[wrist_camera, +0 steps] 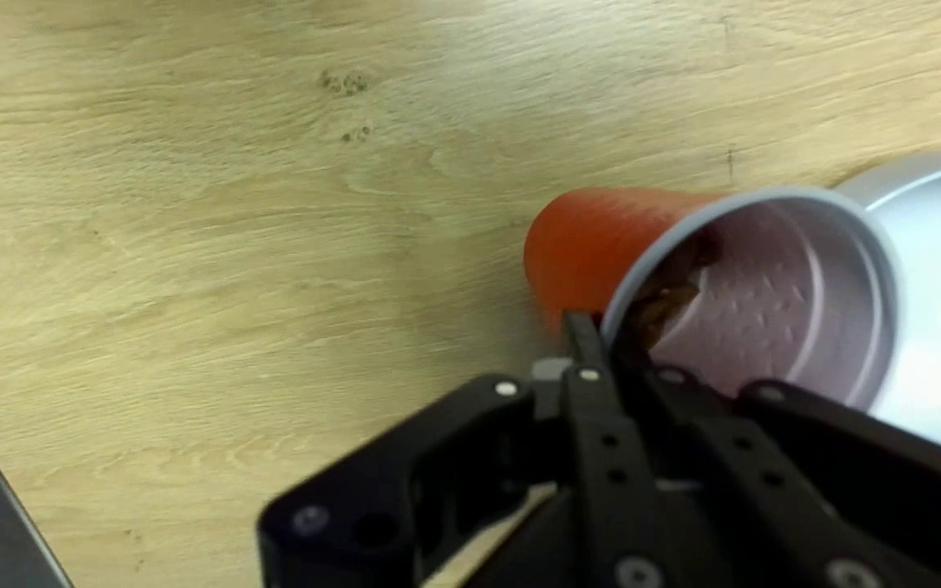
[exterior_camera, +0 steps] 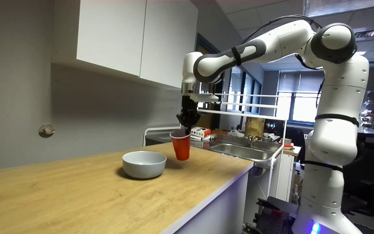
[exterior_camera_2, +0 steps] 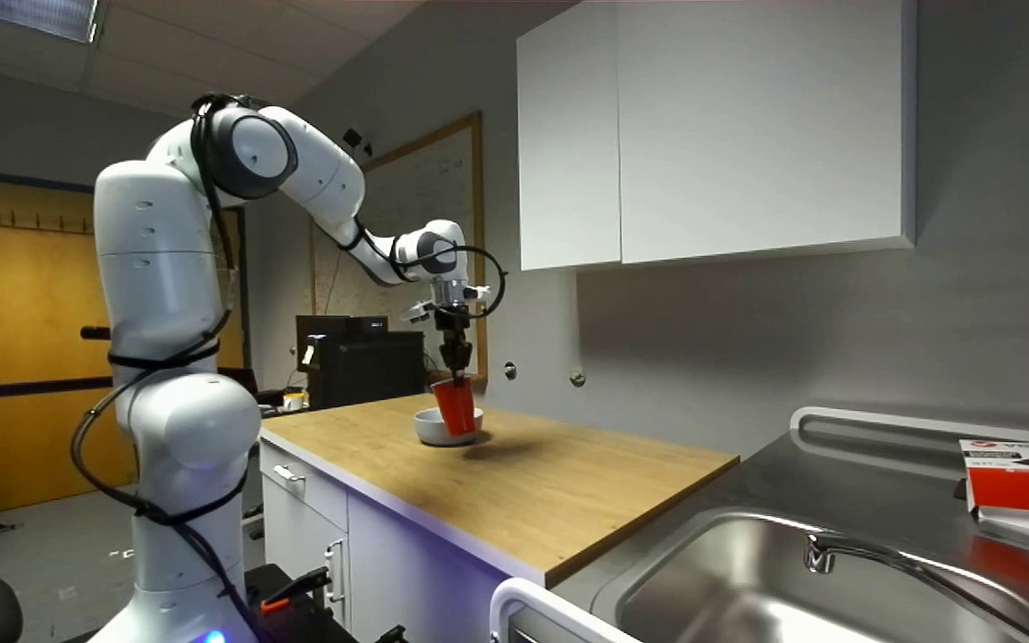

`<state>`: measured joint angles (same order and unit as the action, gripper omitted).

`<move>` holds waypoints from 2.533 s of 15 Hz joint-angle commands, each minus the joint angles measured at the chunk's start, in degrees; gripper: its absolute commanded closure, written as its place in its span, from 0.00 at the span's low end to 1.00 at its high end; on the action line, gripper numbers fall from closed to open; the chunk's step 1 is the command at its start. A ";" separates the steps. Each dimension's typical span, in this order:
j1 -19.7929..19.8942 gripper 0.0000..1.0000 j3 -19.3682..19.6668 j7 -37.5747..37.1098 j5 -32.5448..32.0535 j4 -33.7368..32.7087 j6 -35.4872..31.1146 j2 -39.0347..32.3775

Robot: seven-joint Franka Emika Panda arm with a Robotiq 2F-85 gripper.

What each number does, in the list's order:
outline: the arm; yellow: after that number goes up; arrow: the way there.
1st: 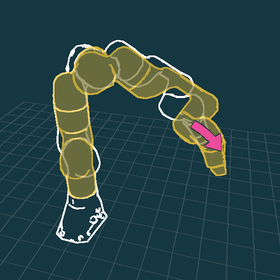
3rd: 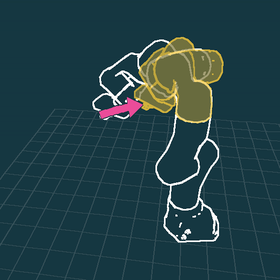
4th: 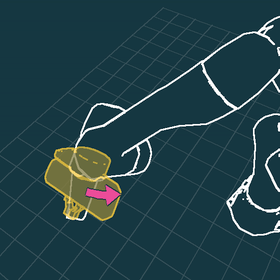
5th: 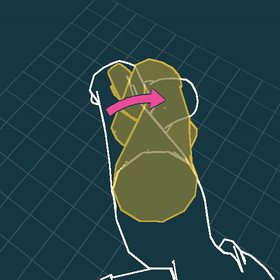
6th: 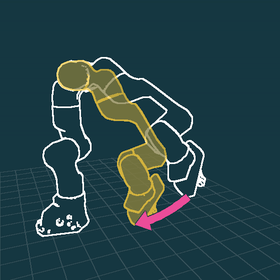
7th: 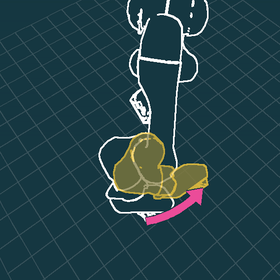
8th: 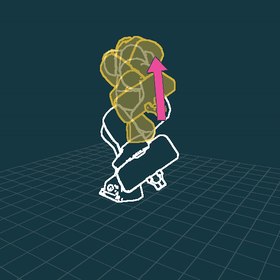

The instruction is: Pour the contents of the cup into the bowl

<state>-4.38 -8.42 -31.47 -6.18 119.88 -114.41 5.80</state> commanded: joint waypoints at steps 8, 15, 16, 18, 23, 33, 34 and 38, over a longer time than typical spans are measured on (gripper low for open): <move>-8.79 0.97 -4.47 -18.83 -21.73 -11.15 8.78 -12.05; -14.72 0.98 -4.80 -24.64 -36.50 -18.25 19.44 -15.79; -15.46 0.98 -5.10 -25.12 -37.67 -19.06 20.77 -16.17; -16.91 0.98 -5.70 -26.09 -39.32 -20.53 23.20 -17.48; -21.45 0.98 -7.42 -29.12 -46.14 -20.04 26.64 -21.05; -28.55 0.99 -9.14 -36.32 -71.81 -13.90 31.61 -26.72; -28.80 0.99 -9.16 -37.25 -73.79 -13.53 32.25 -26.99; -29.13 0.99 -9.34 -41.94 -81.85 -12.06 34.97 -27.70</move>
<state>-33.47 -17.17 -70.12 -83.21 106.75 -82.05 -22.00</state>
